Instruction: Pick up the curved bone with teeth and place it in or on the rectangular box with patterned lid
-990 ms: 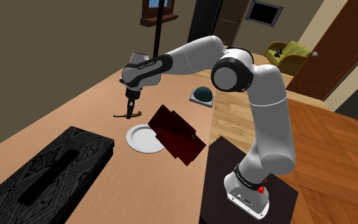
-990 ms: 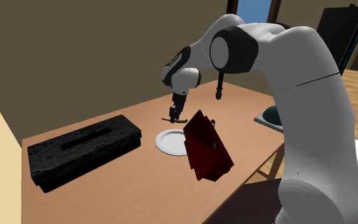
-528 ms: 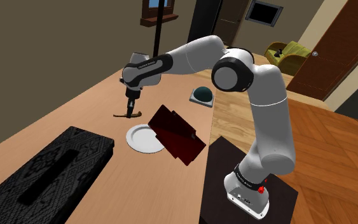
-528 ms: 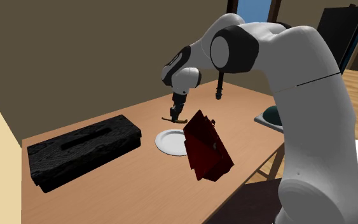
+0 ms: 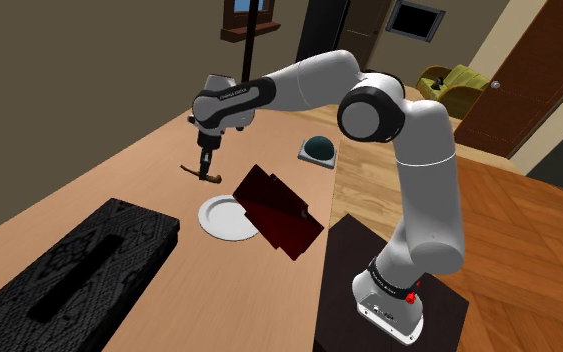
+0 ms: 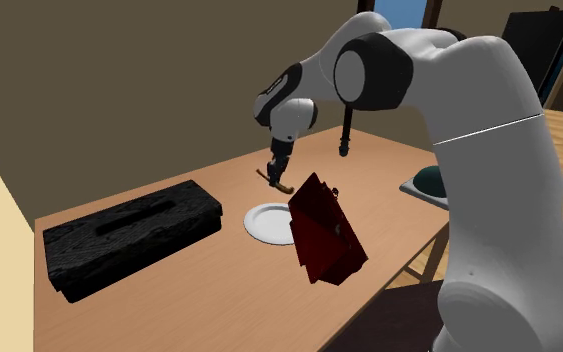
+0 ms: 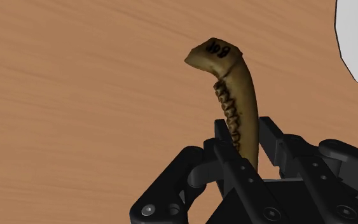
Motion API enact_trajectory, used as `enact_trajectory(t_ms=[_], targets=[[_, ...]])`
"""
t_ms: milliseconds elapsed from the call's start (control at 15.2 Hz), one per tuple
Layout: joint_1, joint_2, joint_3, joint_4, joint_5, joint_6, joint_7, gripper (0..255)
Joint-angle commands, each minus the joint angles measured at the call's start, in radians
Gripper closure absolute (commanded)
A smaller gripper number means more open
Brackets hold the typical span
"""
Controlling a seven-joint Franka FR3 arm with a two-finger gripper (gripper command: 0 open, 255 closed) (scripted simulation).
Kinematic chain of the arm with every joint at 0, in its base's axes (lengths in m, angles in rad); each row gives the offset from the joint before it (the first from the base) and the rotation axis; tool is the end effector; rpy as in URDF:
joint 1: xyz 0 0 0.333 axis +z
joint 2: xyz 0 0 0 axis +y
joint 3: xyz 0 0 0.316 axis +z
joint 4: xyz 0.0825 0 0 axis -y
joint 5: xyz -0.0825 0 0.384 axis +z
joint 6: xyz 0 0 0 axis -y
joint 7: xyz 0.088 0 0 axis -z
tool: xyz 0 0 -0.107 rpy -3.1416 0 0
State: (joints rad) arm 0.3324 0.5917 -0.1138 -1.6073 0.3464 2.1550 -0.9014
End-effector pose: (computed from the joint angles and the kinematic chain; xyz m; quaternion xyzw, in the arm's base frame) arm 0.6668 0.1726 0.2828 -0.8859 -0.4503 -0.0198 0.1100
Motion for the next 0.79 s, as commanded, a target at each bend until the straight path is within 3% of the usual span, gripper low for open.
enact_trajectory(t_ms=[0, 726], targets=[[0.001, -0.012, -0.002, 0.005, -0.004, -0.018, 0.006, 255], [0.004, -0.079, -0.013, 0.051, -0.027, -0.126, 0.039, 255]])
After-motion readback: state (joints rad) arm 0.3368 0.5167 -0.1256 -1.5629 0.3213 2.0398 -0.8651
